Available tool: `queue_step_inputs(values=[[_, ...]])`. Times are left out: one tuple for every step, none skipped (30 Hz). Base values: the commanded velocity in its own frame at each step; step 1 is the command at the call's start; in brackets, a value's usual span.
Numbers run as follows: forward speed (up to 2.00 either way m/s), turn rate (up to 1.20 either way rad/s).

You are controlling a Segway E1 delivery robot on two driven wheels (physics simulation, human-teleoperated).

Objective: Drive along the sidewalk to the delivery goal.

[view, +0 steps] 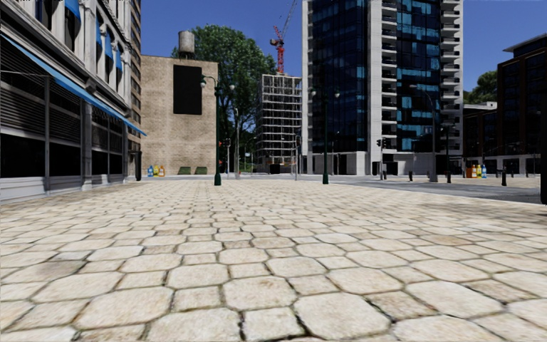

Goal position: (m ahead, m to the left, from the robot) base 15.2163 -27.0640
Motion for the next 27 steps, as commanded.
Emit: queue_step_inputs(values=[[2.00,-0.27],[2.00,-0.27],[2.00,-0.27],[2.00,-0.27],[2.00,-0.27],[2.00,-0.27],[2.00,-0.27],[2.00,-0.27],[2.00,-0.27],[2.00,-0.27],[2.00,-0.27],[2.00,-0.27],[2.00,-0.27],[2.00,-0.27],[2.00,-0.27],[2.00,-0.27],[2.00,-0.27],[2.00,-0.27],[2.00,-0.27],[2.00,-0.25],[2.00,0.00],[2.00,0.00],[2.00,0.00],[2.00,0.00],[2.00,0.00],[2.00,0.00],[2.00,0.00]])
